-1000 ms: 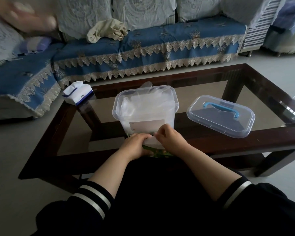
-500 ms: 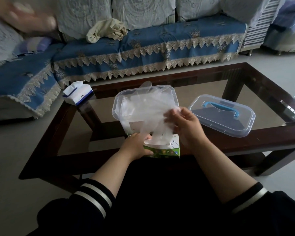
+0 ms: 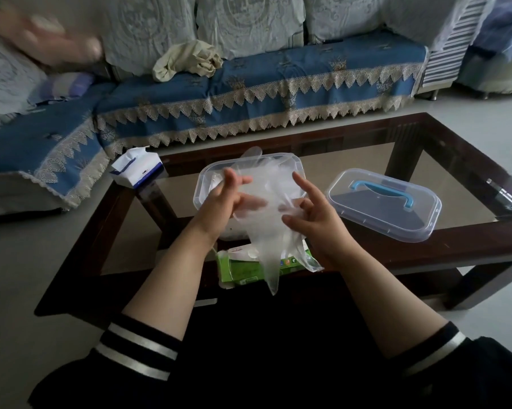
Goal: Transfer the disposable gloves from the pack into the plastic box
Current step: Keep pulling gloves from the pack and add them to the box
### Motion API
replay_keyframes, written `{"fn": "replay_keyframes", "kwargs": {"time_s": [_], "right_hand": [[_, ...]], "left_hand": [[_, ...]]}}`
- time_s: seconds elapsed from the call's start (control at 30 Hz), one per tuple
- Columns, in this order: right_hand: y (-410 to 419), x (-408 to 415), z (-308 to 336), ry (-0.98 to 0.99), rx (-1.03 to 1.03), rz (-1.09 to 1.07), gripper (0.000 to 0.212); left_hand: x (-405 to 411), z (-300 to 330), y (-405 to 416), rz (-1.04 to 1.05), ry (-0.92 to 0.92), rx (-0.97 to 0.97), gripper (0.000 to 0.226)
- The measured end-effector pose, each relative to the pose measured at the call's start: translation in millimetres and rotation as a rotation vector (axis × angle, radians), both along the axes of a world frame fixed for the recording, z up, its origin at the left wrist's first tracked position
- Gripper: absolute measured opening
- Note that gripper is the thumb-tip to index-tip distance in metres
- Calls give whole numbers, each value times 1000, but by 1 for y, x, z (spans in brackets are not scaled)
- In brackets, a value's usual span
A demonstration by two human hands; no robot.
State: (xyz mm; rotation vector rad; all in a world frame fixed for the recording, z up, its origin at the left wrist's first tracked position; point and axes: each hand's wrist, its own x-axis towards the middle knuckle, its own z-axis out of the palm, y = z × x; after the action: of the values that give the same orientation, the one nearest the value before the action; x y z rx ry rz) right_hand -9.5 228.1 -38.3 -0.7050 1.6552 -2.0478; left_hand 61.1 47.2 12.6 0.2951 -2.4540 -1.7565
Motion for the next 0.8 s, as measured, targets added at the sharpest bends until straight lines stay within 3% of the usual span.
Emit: {"fn": "replay_keyframes", "kwargs": {"time_s": [0.13,0.3,0.53,0.67,0.8], "right_hand": [[-3,4,-1,38,101,2,86],[-3,-4,4,-301,-69,186,121],[5,-20,1,-353,-264,7,71],[11,-25,5,-196,-189,-275,34],[17,-34,0,4,-93,-571,15]], "left_hand": [[-13,18,15,-45,59,-330,46],[-21,22,23,-179,142,-482,22],[-26,42,12,-287,119,-545,28],[-29,48,1,-226,111,-549,31],[-36,53,-13,-149,224,-451,38]]}}
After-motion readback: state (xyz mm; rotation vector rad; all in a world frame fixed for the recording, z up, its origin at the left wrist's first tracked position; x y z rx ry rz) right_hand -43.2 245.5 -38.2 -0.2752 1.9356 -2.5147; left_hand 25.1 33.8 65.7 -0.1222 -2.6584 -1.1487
